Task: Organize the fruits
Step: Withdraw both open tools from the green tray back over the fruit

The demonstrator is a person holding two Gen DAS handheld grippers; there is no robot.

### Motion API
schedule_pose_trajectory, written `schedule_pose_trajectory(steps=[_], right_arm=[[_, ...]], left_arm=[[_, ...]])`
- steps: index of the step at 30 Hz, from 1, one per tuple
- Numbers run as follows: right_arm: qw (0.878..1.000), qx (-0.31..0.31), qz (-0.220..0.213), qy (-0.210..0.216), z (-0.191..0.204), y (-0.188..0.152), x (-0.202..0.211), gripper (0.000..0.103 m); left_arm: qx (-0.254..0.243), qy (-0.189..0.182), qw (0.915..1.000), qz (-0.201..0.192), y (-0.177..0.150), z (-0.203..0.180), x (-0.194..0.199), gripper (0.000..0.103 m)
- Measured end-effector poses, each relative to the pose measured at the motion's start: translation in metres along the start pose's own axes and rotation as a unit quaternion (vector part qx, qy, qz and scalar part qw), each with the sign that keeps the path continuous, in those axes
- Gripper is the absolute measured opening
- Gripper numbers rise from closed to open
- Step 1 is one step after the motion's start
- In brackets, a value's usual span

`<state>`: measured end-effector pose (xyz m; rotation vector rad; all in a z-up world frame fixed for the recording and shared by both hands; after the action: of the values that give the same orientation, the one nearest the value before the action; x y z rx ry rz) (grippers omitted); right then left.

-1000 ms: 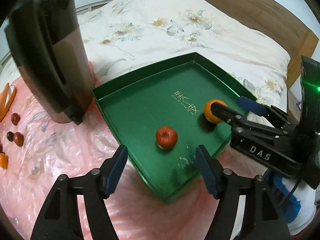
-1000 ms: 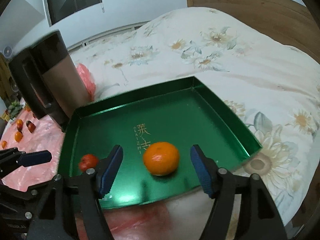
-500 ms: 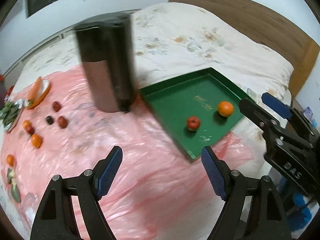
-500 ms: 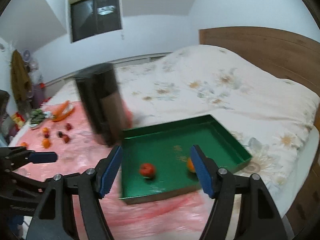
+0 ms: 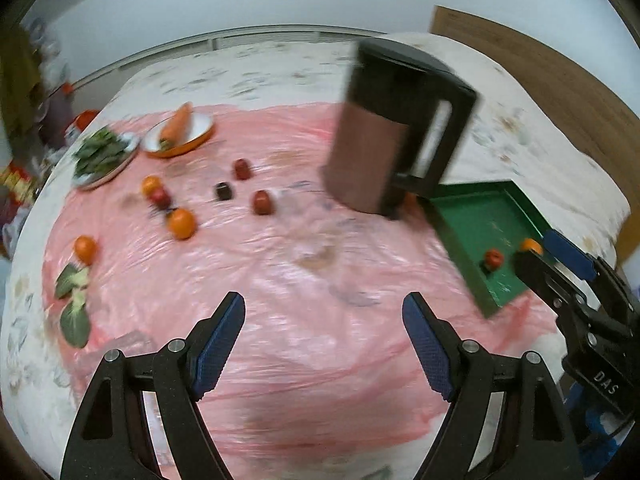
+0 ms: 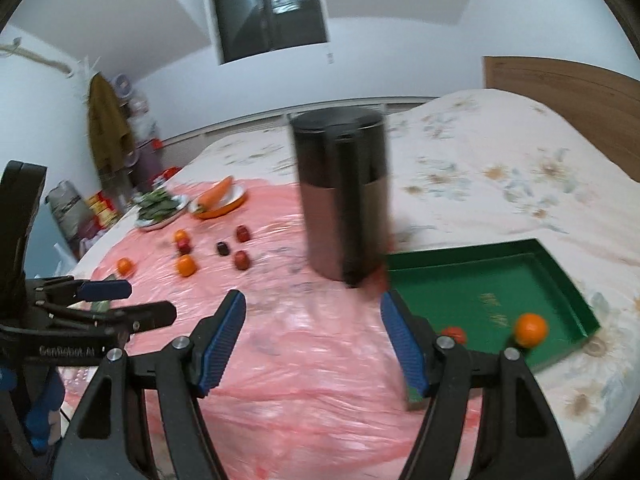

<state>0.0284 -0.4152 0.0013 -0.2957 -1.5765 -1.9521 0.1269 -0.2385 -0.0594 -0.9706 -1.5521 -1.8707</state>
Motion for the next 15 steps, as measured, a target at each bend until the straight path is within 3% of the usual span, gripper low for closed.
schedule_pose_trajectory(steps=[8, 15], right_arm=[[0.998, 0.021, 0.042, 0.044, 0.032, 0.004, -0.056, 0.103], [0.993, 0.049, 0.084, 0.072, 0.057, 0.008, -0.118, 0.101]], left_arm=[[0.065, 0.029, 0.9972, 0.02, -0.005, 0.075, -0.036, 0.076], [0.124, 0.052, 0.99, 0.044, -0.002, 0.13, -0.079, 0.076]])
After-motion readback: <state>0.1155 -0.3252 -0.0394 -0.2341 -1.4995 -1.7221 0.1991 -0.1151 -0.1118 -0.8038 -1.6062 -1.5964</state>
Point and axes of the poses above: each gripper's, at about its wrist camera, not at the fingertips, and x roughly against the way its jaws point, z to its left, y to its top, the point moved 6 cm from there along -x, roughly the way its jaws point, and after that the axes turned 13 degrees about y, right-handed, at the moved point
